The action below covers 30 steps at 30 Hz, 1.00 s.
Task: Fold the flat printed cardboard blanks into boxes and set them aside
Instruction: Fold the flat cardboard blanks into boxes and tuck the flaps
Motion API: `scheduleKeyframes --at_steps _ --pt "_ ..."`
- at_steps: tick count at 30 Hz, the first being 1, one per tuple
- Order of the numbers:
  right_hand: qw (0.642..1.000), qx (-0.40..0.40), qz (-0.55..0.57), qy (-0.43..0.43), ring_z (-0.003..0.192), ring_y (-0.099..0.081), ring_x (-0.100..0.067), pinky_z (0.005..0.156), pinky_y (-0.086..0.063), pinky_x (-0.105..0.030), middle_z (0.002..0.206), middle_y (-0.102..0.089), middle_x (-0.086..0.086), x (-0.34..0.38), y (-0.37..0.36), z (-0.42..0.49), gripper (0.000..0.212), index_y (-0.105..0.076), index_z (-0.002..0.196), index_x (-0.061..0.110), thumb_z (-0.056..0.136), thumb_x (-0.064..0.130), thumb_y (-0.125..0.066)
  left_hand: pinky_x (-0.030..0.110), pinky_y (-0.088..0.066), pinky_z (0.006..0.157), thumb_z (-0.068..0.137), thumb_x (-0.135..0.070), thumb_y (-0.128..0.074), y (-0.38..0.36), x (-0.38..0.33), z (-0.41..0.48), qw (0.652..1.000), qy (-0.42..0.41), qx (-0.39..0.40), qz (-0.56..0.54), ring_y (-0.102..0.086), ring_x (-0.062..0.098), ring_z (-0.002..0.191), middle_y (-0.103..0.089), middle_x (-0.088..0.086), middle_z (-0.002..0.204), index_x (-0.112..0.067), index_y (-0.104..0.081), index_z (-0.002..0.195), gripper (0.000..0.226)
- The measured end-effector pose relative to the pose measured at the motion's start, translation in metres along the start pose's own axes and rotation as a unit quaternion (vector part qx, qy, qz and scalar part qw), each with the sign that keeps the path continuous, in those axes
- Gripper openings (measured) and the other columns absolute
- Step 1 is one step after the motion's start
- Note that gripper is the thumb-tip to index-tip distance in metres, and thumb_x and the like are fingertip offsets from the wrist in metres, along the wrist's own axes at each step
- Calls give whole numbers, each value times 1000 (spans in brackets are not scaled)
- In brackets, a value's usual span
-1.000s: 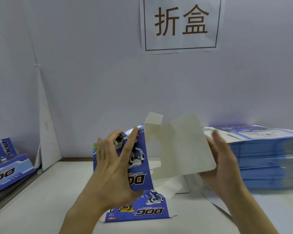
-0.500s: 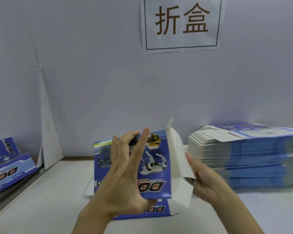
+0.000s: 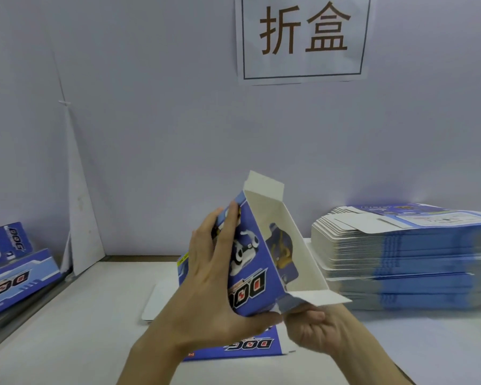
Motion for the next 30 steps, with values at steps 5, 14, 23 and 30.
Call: scheduleKeyframes --at_steps 5,14,23,30 --pt "977 -32 -149 150 42 -63 -23 33 -49 -23 67 -68 -21 13 -15 -2 13 -76 72 -4 73 8 -76 29 -58 84 59 -57 -79 16 -2 0 999 -31 -33 4 -30 20 139 -15 -13 148 -44 -4 150 119" --pt "617 -147 -436 638 65 -59 5 57 -52 -14 76 -71 28 64 -27 -63 33 -72 102 36 91 6 -63 38 -52 95 54 -67 -73 9 -2 -1 991 -21 -34 131 -33 20 133 -16 -19 142 -54 5 145 121" --pt "847 -21 -299 440 69 -71 -6 53 -58 -28 81 -76 7 58 -39 -53 22 -81 81 29 74 41 -63 60 -19 113 53 -67 -61 4 -1 4 965 -50 -80 243 -2 0 140 -20 2 144 -33 -5 151 118" --pt "881 -31 -314 353 66 -72 -13 54 -59 -26 86 -77 -1 62 -31 -43 20 -81 74 28 70 19 -64 46 -2 113 49 -61 -71 0 -2 4 953 -83 -80 279 -19 27 140 -21 7 144 -28 -7 149 123"
Point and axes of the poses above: each hand's wrist, its own z-axis towards the middle knuckle, its own y-axis out of the back of the hand, x = y × z, the point moved 4 cm from there along z, towards the middle knuckle
